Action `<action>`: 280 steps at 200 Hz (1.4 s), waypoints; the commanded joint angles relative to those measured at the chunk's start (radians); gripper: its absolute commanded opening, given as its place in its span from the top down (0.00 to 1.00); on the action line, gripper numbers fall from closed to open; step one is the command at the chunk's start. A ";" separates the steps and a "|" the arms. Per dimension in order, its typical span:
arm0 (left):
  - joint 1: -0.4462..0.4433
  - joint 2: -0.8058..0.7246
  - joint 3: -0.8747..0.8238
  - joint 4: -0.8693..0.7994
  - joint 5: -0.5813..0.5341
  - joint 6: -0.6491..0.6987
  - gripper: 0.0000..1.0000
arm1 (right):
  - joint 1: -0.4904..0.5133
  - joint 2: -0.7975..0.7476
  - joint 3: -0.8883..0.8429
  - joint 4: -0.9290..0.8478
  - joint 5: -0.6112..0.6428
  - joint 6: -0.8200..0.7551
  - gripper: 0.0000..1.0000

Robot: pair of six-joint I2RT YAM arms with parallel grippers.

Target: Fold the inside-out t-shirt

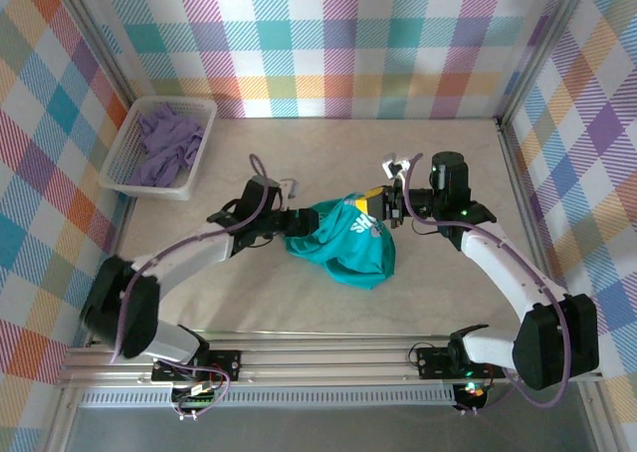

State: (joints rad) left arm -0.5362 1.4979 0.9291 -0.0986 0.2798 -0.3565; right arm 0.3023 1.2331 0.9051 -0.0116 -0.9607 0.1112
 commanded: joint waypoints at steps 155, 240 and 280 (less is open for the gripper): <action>0.292 -0.372 -0.377 0.087 -0.143 -0.180 0.61 | 0.133 -0.257 -0.324 0.124 0.261 -0.038 1.00; 0.027 -0.286 -0.274 -0.171 -0.183 -0.128 0.38 | 0.400 -0.167 -0.418 0.047 0.372 0.015 1.00; 0.027 -0.064 -0.196 -0.026 -0.176 -0.107 0.40 | 0.403 -0.110 -0.408 0.027 0.340 -0.003 0.99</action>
State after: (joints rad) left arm -0.5064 1.3342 0.6834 -0.1947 0.1238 -0.4995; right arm 0.6983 1.0847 0.4908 0.0357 -0.6018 0.1223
